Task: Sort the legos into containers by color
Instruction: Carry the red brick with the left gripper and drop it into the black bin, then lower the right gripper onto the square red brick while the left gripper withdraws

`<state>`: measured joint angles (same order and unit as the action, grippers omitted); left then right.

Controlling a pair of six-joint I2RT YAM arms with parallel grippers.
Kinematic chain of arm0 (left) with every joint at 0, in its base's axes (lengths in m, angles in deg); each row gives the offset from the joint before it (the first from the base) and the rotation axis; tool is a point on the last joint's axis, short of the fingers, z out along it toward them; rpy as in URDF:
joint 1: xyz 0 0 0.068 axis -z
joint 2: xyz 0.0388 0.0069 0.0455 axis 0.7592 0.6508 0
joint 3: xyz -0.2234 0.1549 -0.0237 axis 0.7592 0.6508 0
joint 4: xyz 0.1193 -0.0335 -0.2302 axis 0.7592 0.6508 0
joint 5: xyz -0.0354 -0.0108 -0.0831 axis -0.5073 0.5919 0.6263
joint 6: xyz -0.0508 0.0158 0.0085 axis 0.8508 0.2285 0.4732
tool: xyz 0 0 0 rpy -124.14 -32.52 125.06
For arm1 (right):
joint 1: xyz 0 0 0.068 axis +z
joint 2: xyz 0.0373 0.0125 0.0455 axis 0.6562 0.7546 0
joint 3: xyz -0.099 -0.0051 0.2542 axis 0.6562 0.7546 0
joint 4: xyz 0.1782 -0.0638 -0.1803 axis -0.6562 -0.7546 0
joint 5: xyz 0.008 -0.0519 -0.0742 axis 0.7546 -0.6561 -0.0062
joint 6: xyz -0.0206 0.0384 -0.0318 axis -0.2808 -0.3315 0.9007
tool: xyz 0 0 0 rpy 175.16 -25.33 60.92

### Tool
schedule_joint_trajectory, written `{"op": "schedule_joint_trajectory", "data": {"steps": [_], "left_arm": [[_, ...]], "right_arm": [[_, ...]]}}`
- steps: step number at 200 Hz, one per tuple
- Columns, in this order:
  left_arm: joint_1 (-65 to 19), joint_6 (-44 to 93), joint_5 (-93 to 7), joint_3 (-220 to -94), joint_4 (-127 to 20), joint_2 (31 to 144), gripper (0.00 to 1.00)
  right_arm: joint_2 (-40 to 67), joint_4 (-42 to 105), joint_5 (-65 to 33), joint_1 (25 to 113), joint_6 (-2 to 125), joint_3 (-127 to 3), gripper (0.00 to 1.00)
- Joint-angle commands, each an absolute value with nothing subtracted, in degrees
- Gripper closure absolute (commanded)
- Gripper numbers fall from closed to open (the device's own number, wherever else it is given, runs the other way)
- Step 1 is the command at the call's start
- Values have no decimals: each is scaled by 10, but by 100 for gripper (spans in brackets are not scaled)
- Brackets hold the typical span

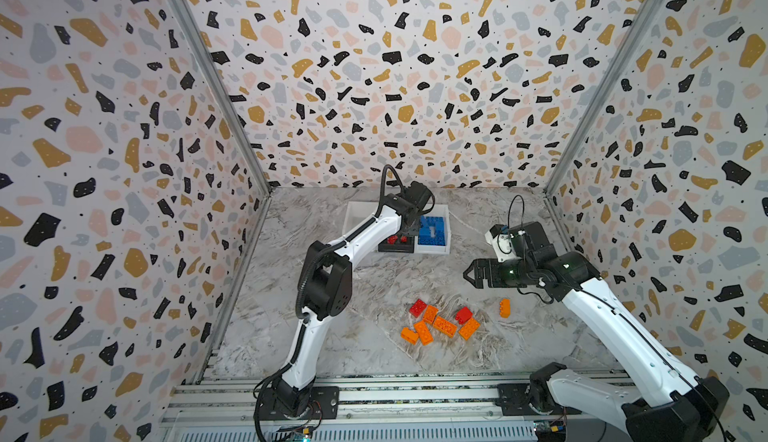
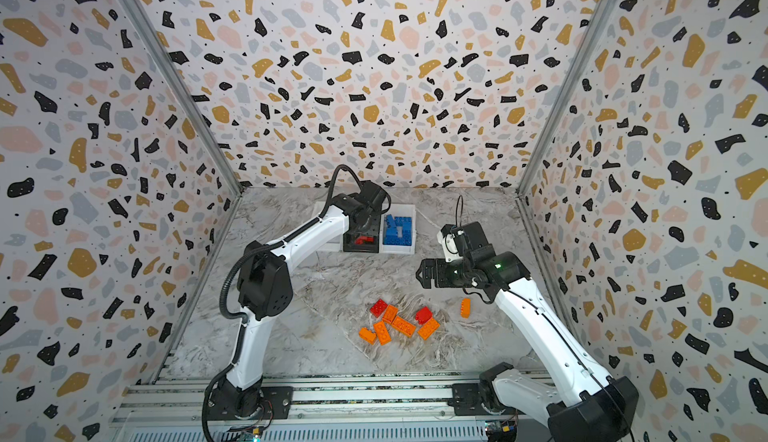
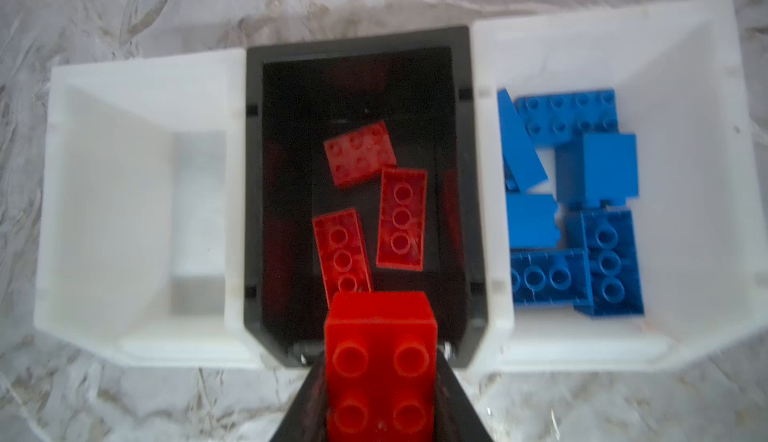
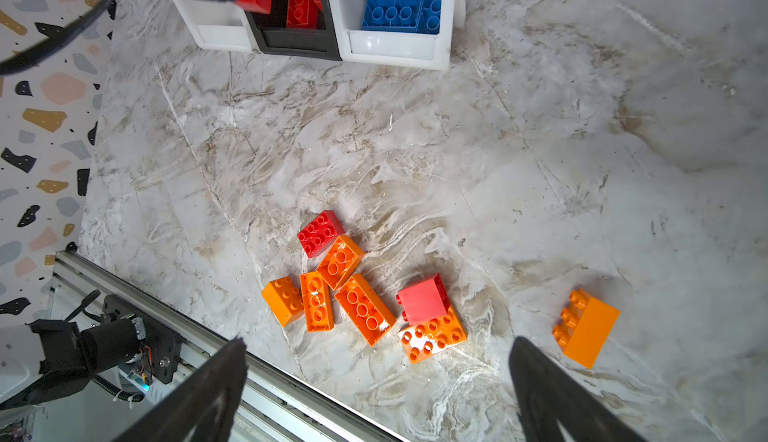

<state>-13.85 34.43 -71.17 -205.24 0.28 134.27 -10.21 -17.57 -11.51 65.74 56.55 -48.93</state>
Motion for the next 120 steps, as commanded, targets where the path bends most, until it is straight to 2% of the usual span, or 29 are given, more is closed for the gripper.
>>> {"op": "schedule_joint_trajectory", "data": {"steps": [1, 27, 35, 45, 58, 62, 82, 96, 120], "left_arm": [[-157, 317, -697, -2122, 33, 1380, 86], [-177, 322, -669, -2165, 6, 1411, 85], [-181, 322, -664, -2169, -6, 1416, 82], [-185, 319, -659, -2175, -20, 1421, 69], [-187, 308, -645, -2185, -36, 1424, 40], [-187, 305, -641, -2189, -38, 1425, 34], [-187, 289, -633, -2205, -45, 1417, 23], [-187, 281, -637, -2188, -61, 1390, 9], [-187, 269, -661, -2120, -87, 1315, 6]], "right_arm": [[-97, -198, -129, 654, 567, -520, 1], [-81, -192, -132, 654, 555, -528, 1], [-78, -185, -130, 654, 549, -527, 1], [-74, -179, -122, 654, 545, -525, 1], [-66, -173, -104, 658, 544, -523, 1], [-63, -171, -104, 662, 541, -522, 1], [-47, -165, -140, 719, 525, -524, 1], [-25, -165, -166, 758, 508, -525, 1], [15, -143, -182, 819, 482, -527, 1]]}}
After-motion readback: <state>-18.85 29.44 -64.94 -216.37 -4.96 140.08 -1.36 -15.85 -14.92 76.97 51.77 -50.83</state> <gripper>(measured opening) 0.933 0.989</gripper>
